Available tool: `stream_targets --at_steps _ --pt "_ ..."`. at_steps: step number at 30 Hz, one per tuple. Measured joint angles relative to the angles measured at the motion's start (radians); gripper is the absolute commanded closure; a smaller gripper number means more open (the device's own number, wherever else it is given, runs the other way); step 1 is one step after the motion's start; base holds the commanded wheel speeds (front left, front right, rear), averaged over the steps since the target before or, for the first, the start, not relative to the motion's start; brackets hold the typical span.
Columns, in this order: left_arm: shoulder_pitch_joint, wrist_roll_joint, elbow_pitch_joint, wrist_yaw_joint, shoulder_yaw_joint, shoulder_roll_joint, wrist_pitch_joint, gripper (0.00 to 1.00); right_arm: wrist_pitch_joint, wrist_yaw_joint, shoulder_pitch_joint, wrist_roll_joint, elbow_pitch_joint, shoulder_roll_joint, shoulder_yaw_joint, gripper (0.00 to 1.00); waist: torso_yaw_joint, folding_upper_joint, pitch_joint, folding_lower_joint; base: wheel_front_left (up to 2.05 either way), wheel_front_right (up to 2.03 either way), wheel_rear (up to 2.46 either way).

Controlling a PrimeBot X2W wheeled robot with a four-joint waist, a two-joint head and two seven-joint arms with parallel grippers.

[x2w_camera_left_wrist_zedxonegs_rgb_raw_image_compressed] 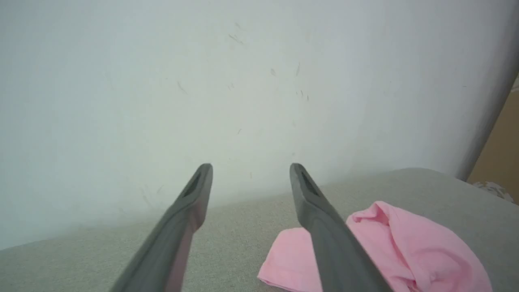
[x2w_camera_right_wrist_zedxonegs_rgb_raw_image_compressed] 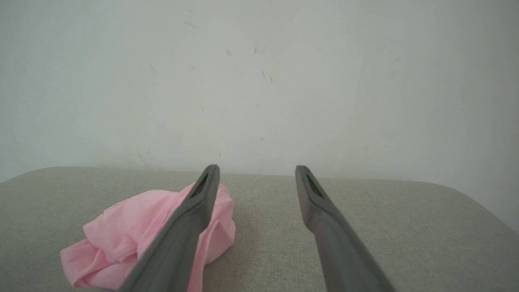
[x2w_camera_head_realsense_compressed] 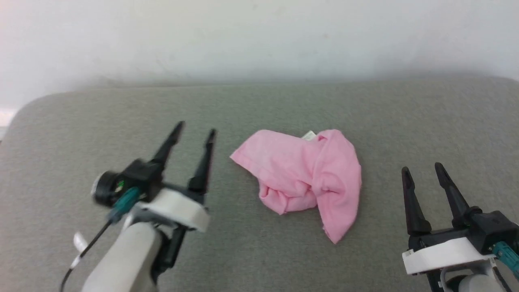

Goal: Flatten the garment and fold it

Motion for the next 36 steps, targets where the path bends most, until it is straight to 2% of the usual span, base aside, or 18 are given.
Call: stream_targets --at_steps 5,8,11,15,27,30,36 --pt "0.178 0.036 -0.130 0.053 0.133 0.015 0.000 0.00 0.000 0.000 0.016 0.000 0.004 0.000 -0.002 0.00 0.059 0.0000 -0.036 -0.0001 0.00 0.00 0.00" --pt "0.285 0.076 -0.184 0.071 0.180 0.000 0.000 0.00 0.000 0.000 0.023 0.000 0.009 0.000 0.001 0.00 0.088 0.0000 -0.053 -0.0001 0.00 0.00 0.00" --pt "0.379 0.098 -0.230 0.089 0.217 -0.043 0.000 0.00 0.000 0.000 0.026 0.000 0.015 0.000 0.002 0.00 0.108 0.0000 -0.067 -0.0001 0.00 0.00 0.00" --pt "0.441 0.139 -0.248 0.087 0.232 -0.080 0.000 0.00 0.000 0.000 0.033 0.002 0.024 0.000 0.007 0.00 0.125 0.0000 -0.079 -0.0001 0.00 0.00 0.00" --pt "0.452 0.206 -0.236 0.026 0.241 -0.118 0.000 0.00 0.014 0.000 0.033 -0.018 0.058 0.000 0.027 0.00 0.136 0.0000 -0.075 0.0000 0.00 0.00 0.00" --pt "0.451 0.211 -0.227 0.016 0.242 -0.132 0.000 0.00 0.155 0.000 0.032 -0.028 0.105 0.000 0.036 0.00 0.146 0.0000 -0.068 0.0001 0.00 0.00 0.00" --pt "0.445 0.226 -0.207 -0.004 0.240 -0.167 0.000 0.00 0.528 0.000 -0.014 -0.052 0.146 -0.015 0.110 0.00 0.174 0.0000 -0.043 0.0000 0.00 0.00 0.00"
